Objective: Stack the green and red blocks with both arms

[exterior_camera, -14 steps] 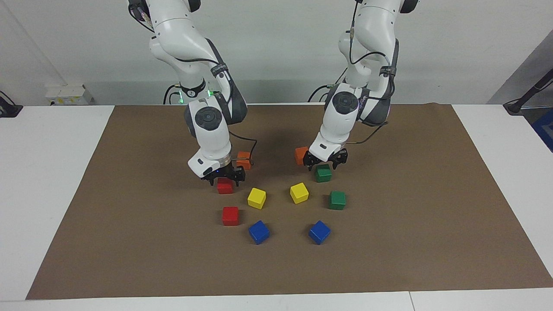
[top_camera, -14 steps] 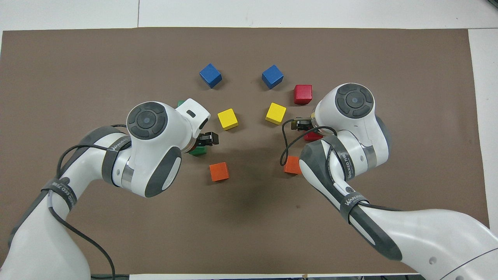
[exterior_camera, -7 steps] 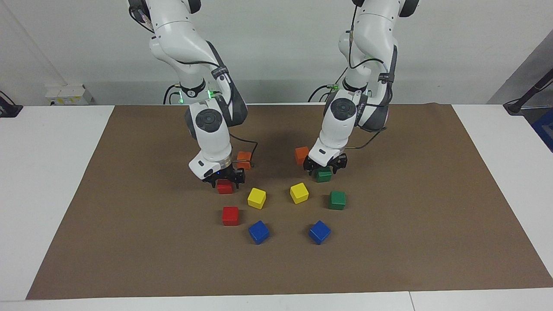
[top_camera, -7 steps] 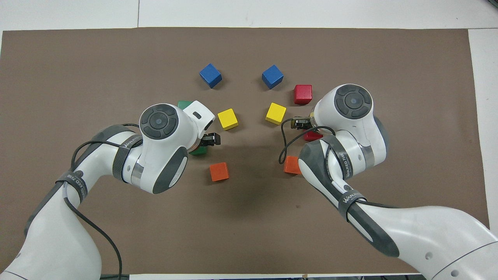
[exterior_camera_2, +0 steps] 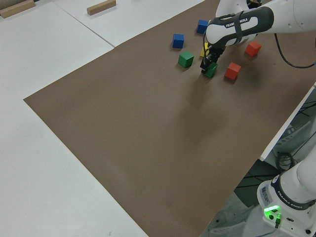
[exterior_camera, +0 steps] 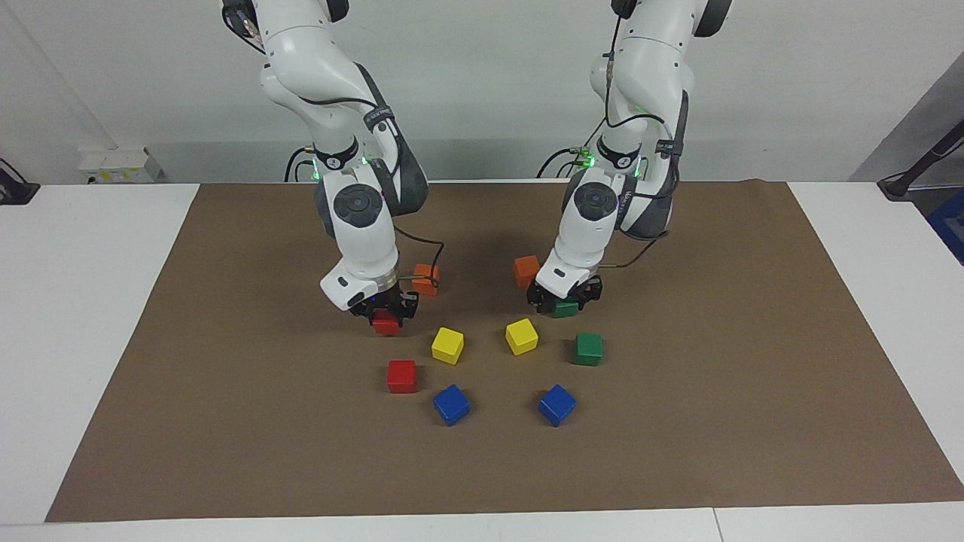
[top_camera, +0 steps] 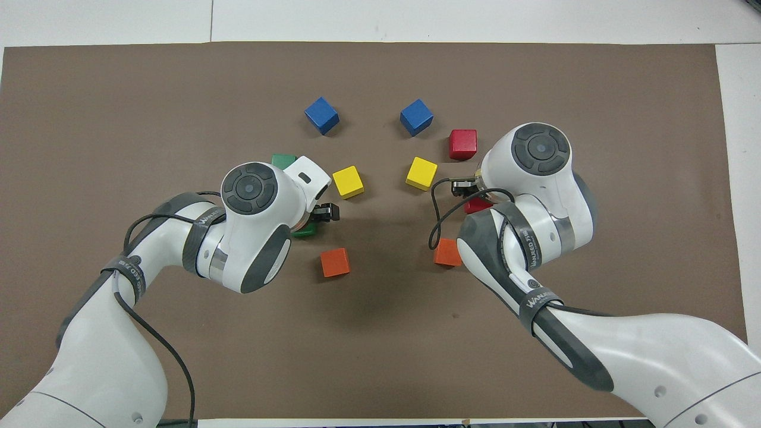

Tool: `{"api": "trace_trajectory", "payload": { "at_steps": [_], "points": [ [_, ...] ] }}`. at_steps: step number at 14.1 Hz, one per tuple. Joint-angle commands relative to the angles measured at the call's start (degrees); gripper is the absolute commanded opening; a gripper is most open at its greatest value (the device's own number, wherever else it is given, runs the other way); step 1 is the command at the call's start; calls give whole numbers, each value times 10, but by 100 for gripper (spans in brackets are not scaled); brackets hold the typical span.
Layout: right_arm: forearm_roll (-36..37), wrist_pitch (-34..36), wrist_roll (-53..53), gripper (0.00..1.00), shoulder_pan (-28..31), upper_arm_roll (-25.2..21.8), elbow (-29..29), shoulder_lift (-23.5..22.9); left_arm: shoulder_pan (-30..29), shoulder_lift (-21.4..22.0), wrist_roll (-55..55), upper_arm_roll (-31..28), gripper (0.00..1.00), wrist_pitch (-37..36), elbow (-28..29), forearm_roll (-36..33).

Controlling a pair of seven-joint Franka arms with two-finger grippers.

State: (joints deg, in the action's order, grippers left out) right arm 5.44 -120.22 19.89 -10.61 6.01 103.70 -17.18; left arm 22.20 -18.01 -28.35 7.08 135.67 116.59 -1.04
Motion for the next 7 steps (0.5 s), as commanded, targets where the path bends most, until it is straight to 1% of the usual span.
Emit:
{"api": "trace_trajectory", "payload": {
  "at_steps": [1,2,3,4,5,7],
  "points": [
    [-2,49,-171,0,91,5,-47,23,6,-3,-4,-7,83,14,7,-22],
    [-2,28,-223,0,124,6,-44,21,6,-2,-3,-7,72,14,11,-38],
    [-3,1,-238,0,146,6,-35,21,5,-1,-1,-7,50,15,14,-41],
    [-5,-19,-239,0,163,6,-13,21,5,-1,0,-7,26,15,14,-41],
    [-5,-36,-242,0,179,6,-7,16,5,-1,0,-7,0,14,13,-41],
    [-6,-58,-242,0,189,6,4,5,4,-1,7,-7,0,14,12,-41]
  ]
}}
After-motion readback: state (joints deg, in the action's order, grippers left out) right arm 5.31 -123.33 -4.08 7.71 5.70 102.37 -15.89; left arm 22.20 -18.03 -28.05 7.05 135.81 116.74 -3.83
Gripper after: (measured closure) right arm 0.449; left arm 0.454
